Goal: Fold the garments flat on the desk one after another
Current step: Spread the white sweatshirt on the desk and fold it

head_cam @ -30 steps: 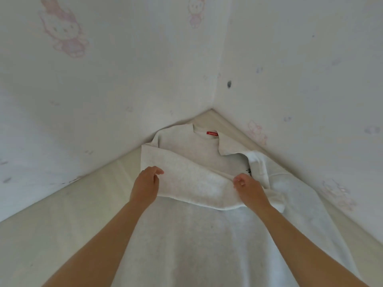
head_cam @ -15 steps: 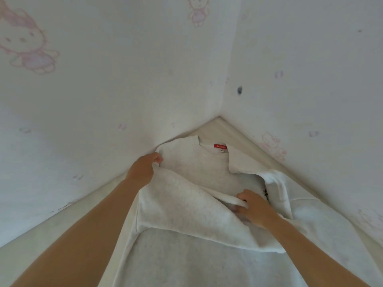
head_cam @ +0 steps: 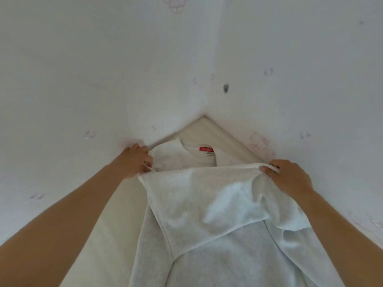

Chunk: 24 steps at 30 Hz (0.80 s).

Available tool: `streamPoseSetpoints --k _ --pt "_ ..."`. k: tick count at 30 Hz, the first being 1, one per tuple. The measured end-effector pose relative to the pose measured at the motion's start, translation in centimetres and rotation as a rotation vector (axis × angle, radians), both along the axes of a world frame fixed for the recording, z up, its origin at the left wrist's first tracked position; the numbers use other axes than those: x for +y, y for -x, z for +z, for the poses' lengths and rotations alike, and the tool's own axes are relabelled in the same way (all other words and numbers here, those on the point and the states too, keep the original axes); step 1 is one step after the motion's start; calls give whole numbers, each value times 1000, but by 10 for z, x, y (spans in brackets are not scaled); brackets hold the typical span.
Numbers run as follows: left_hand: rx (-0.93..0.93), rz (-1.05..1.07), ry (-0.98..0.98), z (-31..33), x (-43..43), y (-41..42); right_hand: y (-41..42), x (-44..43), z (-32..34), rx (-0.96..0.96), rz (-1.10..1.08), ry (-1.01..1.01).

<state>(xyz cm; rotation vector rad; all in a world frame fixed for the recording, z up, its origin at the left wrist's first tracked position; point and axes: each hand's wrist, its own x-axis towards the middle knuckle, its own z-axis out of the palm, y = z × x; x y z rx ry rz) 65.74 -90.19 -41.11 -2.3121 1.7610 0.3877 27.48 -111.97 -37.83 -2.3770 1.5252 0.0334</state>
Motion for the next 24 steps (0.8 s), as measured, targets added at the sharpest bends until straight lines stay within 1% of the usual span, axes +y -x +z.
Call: streamPoseSetpoints --k 2,3,4,5,6,7,9,10,12,14,16,17,18,20,21,23,24 --pt "178 100 226 -1 -1 -6 10 -11 1 48 -18 -137" --pt "278 183 352 -3 -1 -6 19 -16 3 89 -52 -203" --pt "330 284 452 -5 0 -5 29 -19 5 136 -83 -248" --pt "327 394 511 -6 0 0 39 -20 4 184 -117 -271" --pt "284 496 534 -8 -4 7 47 -19 2 223 -150 -269" --pt "232 566 531 -10 -8 15 52 -14 -2 260 -175 -239" --pt "182 628 474 -15 -18 30 50 1 -9 319 -182 -101" --pt "162 639 425 -16 -21 37 46 8 -13 306 -154 -49" --pt "44 607 357 -20 -21 44 41 17 -18 200 -94 18" --pt "-66 523 437 -21 -18 54 43 21 -18 49 -119 146" --pt "-68 463 615 -19 -17 63 50 20 -16 -92 -218 285" --pt "-40 452 668 -17 -17 66 52 20 -15 -83 -258 296" --pt "20 436 677 -18 -18 64 55 20 -15 21 -266 251" --pt "194 370 576 -24 -21 54 60 18 -18 304 -223 89" --pt "271 330 501 -27 -21 48 63 18 -21 373 -219 28" --pt "350 306 451 -30 -20 39 69 18 -25 354 -236 4" --pt "346 334 453 -31 -21 35 71 17 -27 321 -245 24"
